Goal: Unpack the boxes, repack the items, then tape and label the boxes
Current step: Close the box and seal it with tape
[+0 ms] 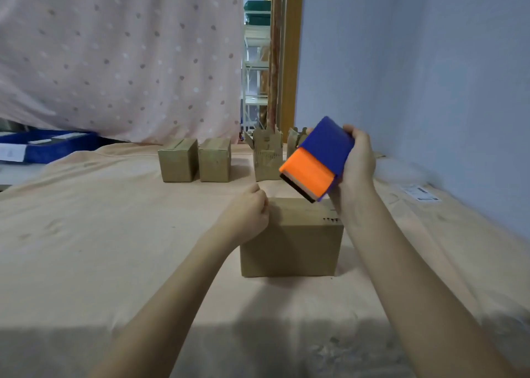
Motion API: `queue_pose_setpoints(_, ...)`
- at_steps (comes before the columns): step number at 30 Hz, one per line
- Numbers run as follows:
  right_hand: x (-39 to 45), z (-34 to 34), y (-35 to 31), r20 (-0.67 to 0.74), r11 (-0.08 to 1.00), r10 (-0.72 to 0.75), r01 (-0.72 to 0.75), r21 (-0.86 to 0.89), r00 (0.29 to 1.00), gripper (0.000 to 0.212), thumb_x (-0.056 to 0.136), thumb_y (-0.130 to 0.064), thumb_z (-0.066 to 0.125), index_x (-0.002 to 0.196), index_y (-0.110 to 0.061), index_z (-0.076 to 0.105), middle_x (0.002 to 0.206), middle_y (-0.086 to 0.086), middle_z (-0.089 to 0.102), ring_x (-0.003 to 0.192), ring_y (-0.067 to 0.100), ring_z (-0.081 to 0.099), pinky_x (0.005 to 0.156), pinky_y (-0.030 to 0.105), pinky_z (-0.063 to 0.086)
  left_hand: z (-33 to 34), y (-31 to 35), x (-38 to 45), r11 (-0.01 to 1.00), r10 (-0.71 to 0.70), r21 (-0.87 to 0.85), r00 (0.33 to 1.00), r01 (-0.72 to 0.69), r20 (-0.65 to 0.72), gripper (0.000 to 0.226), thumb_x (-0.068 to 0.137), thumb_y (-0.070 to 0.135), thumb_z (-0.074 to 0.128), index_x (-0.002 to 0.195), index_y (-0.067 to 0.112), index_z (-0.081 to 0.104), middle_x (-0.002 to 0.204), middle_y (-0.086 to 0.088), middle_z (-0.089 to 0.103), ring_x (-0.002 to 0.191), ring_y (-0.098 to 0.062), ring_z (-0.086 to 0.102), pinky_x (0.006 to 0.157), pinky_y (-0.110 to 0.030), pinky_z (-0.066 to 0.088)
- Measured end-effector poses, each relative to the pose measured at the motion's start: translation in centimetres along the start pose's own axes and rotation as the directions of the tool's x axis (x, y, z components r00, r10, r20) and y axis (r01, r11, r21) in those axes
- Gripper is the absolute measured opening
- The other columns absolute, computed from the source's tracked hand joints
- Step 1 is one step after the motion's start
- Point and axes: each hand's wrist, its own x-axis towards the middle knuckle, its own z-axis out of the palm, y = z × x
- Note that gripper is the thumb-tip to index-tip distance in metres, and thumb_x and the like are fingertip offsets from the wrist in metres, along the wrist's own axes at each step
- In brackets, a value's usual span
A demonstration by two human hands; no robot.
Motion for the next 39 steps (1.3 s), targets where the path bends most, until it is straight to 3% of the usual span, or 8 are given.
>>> queue_pose_setpoints(4,-0.5,1.0,1.2,-0.054,0.999,0.016,-0.014,0.046,0.998,0.028,0.090,-0.039,0.054,0.104,-0.017,0.045,0.081,0.001,0.060,0.070,0.018,0.062,0.065,0.030,0.050,-0.2,0.2,-0.3,0.958,-0.130,-0.262,0.991,0.119,-0.024,0.034,0.100,0.018,0.034,0.091,-0.001,0.060,0.102,-0.010,0.049,0.097,-0.023,0.052,0.087,-0.034,0.040)
queue_pose_setpoints(7,-0.6,1.2,2.0,-0.081,0.999,-0.025,0.022,-0.033,0.996,0.052,0.082,-0.022,0.067,0.126,-0.012,0.040,0.096,0.005,0.061,0.074,0.015,0.063,0.060,0.028,0.054,-0.1,0.5,-0.6,0.876,-0.215,-0.450,0.976,0.174,-0.042,0.043,0.101,0.024,0.030,0.092,0.000,0.064,0.100,-0.011,0.054,0.094,-0.022,0.053,0.079,-0.032,0.040)
queue_pose_setpoints(11,-0.6,1.1,3.0,-0.093,0.998,-0.057,0.056,-0.003,0.994,0.064,0.081,-0.005,0.070,0.122,-0.025,0.025,0.108,0.003,0.052,0.082,0.014,0.062,0.065,0.027,0.056,0.4,0.5,-0.8,0.757,-0.298,-0.624,0.952,0.194,-0.065,0.054,0.102,0.033,0.021,0.092,0.006,0.068,0.097,-0.007,0.062,0.086,-0.014,0.053,0.068,-0.023,0.037)
queue_pose_setpoints(15,-0.6,0.8,4.9,-0.168,0.986,-0.164,0.155,-0.063,0.972,0.066,0.080,-0.008,0.072,0.120,-0.029,0.024,0.122,0.007,0.045,0.095,0.020,0.063,0.063,0.022,0.054,0.7,0.7,-0.4,0.581,-0.401,-0.783,0.915,0.222,-0.038,0.068,0.102,0.048,0.008,0.089,0.014,0.066,0.091,-0.009,0.063,0.082,-0.017,0.052,0.073,-0.031,0.037)
queue_pose_setpoints(22,-0.9,1.0,6.8,-0.296,0.967,-0.256,0.239,-0.093,0.920,0.064,0.078,-0.007,0.073,0.120,-0.025,0.029,0.127,0.009,0.042,0.102,0.023,0.062,0.060,0.018,0.054,1.0,1.4,-0.6,0.479,-0.464,-0.867,0.878,0.139,-0.116,0.070,0.099,0.054,0.002,0.087,0.024,0.065,0.074,-0.006,0.068,0.072,-0.016,0.053,0.079,-0.035,0.040)
queue_pose_setpoints(28,-1.3,1.1,7.5,-0.290,0.951,-0.307,0.279,-0.135,0.906,0.066,0.078,-0.005,0.073,0.119,-0.027,0.027,0.130,0.009,0.040,0.105,0.023,0.059,0.058,0.015,0.052,-0.4,1.9,0.2,0.336,-0.536,-0.925,0.844,0.178,-0.032,0.044,0.103,0.042,0.025,0.078,0.023,0.056,0.069,0.003,0.060,0.063,-0.010,0.049,0.061,-0.022,0.032)
queue_pose_setpoints(33,-1.5,1.3,7.9,-0.296,0.929,-0.364,0.322,-0.181,0.883,0.070,0.078,-0.004,0.074,0.124,-0.023,0.025,0.133,0.010,0.037,0.107,0.024,0.059,0.059,0.016,0.054,-0.5,2.0,0.3,0.316,-0.556,-0.937,0.829,0.151,-0.054,0.031,0.103,0.036,0.036,0.077,0.025,0.049,0.072,0.002,0.056,0.062,-0.009,0.047,0.060,-0.022,0.034)
queue_pose_setpoints(39,-1.5,1.3,7.9,-0.302,0.925,-0.374,0.330,-0.188,0.877,0.069,0.078,-0.004,0.074,0.120,-0.025,0.024,0.132,0.010,0.037,0.108,0.025,0.058,0.059,0.016,0.054,-0.2,1.8,0.5,0.404,-0.566,-0.897,0.820,0.182,-0.088,0.033,0.102,0.033,0.041,0.074,0.019,0.051,0.067,0.001,0.054,0.058,-0.009,0.046,0.056,-0.019,0.035)
